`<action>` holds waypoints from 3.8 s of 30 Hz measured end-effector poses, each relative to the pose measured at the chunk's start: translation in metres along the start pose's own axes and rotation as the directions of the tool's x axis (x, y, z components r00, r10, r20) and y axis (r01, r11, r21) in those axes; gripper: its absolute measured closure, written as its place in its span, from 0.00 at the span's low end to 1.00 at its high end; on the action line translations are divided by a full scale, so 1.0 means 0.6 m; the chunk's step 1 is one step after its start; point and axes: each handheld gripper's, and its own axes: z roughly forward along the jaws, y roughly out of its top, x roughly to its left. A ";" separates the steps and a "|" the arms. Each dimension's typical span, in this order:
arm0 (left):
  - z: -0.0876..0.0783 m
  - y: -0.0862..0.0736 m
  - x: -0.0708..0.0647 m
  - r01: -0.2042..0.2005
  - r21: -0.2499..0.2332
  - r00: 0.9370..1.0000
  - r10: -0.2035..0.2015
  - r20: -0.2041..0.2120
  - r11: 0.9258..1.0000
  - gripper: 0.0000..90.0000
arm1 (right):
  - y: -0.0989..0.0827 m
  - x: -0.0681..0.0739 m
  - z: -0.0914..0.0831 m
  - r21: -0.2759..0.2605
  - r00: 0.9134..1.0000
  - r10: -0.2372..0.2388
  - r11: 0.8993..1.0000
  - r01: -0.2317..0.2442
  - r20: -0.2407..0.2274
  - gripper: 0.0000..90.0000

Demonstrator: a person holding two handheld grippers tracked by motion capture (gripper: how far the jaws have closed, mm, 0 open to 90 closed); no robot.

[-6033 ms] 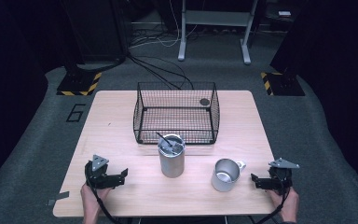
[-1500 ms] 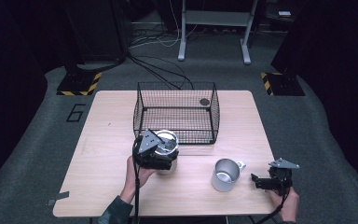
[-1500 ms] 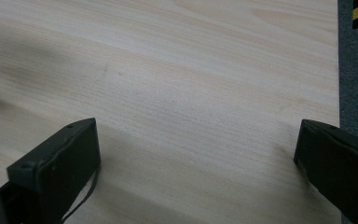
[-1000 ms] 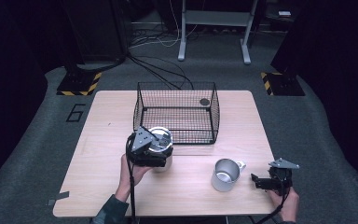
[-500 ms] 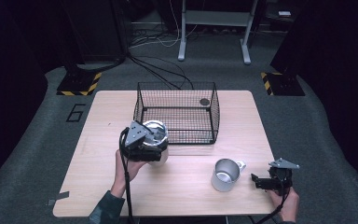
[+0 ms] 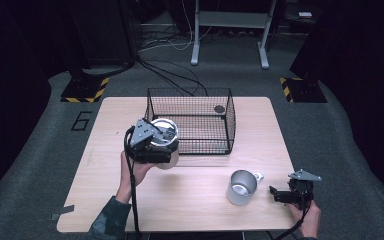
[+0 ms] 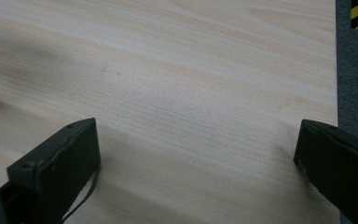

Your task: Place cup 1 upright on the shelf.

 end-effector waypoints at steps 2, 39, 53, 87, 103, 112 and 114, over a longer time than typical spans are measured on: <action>-0.001 0.006 0.002 0.007 0.001 1.000 -0.007 0.002 1.000 0.04 | 0.000 0.000 0.000 0.000 1.000 0.000 1.000 0.000 0.000 0.00; 0.036 0.088 0.071 0.009 -0.004 0.997 -0.009 -0.080 1.000 0.04 | 0.000 0.000 0.000 0.002 1.000 0.001 1.000 -0.001 0.002 0.00; 0.066 0.106 0.094 0.019 0.005 0.995 -0.018 -0.095 1.000 0.04 | 0.000 -0.001 0.000 0.001 1.000 -0.004 1.000 0.004 0.002 0.00; 0.157 0.096 0.131 0.051 0.128 0.992 -0.036 -0.118 0.990 0.04 | 0.000 -0.001 0.000 0.000 1.000 -0.004 1.000 0.004 0.002 0.00; 0.203 0.078 0.137 0.063 0.206 0.992 -0.039 -0.119 0.977 0.04 | 0.000 -0.001 0.000 0.001 1.000 -0.004 1.000 0.004 0.002 0.00; 0.221 0.070 0.138 0.070 0.234 0.991 -0.041 -0.124 0.970 0.04 | 0.000 -0.001 0.000 0.001 1.000 -0.004 1.000 0.004 0.002 0.00; 0.224 0.068 0.139 0.069 0.245 0.992 -0.039 -0.123 0.967 0.04 | 0.000 -0.001 0.000 0.001 1.000 -0.004 1.000 0.004 0.002 0.00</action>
